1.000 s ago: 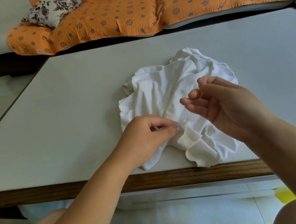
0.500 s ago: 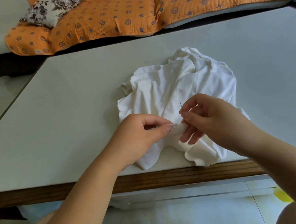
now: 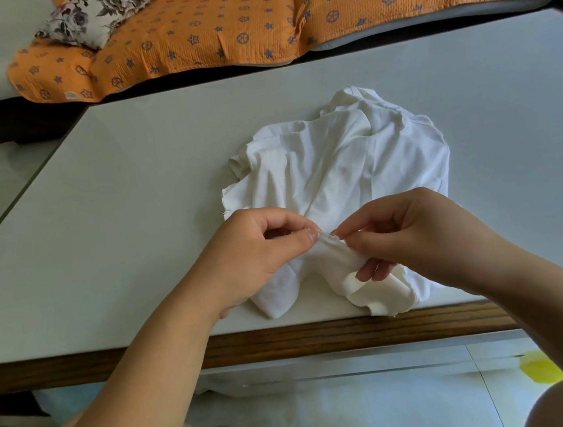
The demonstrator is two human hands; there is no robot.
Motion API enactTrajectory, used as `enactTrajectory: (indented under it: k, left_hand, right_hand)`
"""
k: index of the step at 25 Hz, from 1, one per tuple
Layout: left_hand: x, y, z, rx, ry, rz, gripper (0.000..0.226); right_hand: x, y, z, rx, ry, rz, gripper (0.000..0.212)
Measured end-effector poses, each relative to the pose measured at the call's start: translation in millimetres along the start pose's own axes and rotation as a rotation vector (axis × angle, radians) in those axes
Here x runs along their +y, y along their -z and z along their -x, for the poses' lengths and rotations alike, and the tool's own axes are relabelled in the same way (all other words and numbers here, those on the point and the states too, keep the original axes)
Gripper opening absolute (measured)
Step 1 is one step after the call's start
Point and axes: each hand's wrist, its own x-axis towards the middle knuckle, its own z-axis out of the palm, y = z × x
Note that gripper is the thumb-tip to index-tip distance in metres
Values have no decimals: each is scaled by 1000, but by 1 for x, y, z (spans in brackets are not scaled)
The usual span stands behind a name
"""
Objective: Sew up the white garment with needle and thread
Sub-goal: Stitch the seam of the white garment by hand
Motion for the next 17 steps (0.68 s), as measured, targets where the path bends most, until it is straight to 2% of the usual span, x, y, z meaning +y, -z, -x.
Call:
enactTrajectory:
  k: [17]
  left_hand:
    - [1,2,0,-30,38,39,6]
  right_hand:
    - [3,2,0,-61,-6,-113,14]
